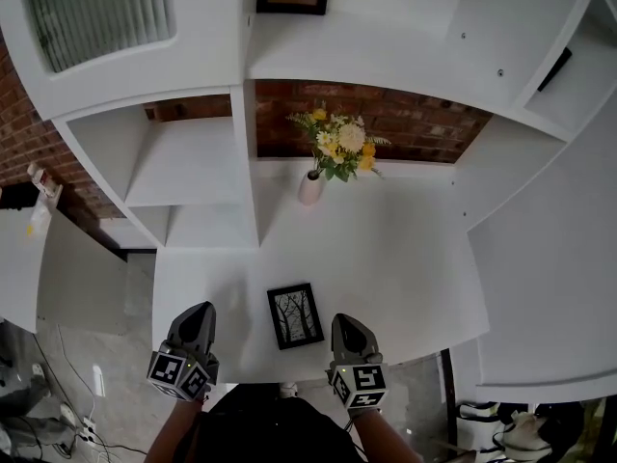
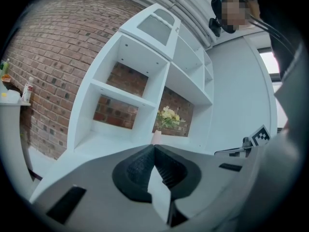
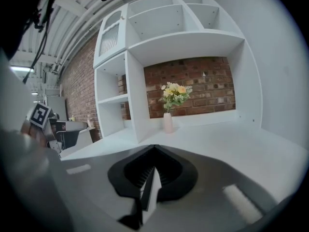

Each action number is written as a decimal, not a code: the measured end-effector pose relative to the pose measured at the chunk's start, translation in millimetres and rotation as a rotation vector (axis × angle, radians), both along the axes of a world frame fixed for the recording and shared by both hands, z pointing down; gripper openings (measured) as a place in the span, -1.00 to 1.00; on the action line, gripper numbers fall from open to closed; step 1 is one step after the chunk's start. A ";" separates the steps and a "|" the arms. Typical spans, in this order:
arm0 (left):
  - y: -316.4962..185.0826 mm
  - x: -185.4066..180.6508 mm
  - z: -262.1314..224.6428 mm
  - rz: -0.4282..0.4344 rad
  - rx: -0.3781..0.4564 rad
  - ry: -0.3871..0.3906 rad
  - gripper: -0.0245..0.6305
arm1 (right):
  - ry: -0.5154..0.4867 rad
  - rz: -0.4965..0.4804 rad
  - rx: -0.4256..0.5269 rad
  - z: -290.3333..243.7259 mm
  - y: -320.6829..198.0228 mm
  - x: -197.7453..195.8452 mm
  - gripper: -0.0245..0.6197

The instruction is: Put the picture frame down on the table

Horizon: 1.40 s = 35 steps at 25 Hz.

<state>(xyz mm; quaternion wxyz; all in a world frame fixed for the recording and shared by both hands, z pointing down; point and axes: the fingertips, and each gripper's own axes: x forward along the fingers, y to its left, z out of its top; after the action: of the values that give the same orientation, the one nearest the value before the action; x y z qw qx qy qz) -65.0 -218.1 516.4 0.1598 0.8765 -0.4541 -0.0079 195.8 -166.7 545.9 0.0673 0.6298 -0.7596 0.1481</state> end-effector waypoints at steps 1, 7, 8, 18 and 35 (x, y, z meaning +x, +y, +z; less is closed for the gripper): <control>-0.5 2.0 -2.9 0.004 0.008 0.003 -0.95 | 0.002 -0.001 0.010 -4.4 0.3 1.0 -0.92; -1.4 8.6 -19.0 0.011 0.037 0.005 -0.95 | -0.002 0.005 0.057 -23.0 4.4 8.4 -0.92; -1.3 8.5 -20.8 0.009 0.043 0.007 -0.95 | -0.001 0.007 0.066 -25.2 4.8 9.7 -0.92; -2.5 6.7 -42.3 0.007 0.093 0.021 -0.95 | -0.012 0.001 0.126 -48.8 8.6 13.9 -0.91; -3.1 0.6 -56.3 -0.017 0.131 0.036 -0.95 | -0.004 0.043 0.172 -64.0 8.8 26.6 -0.92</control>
<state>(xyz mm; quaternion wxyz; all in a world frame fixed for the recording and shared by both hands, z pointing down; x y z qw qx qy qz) -64.4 -221.2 460.1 0.1101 0.8809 -0.4570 -0.0545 222.3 -157.9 481.9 0.0082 0.6491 -0.7559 0.0851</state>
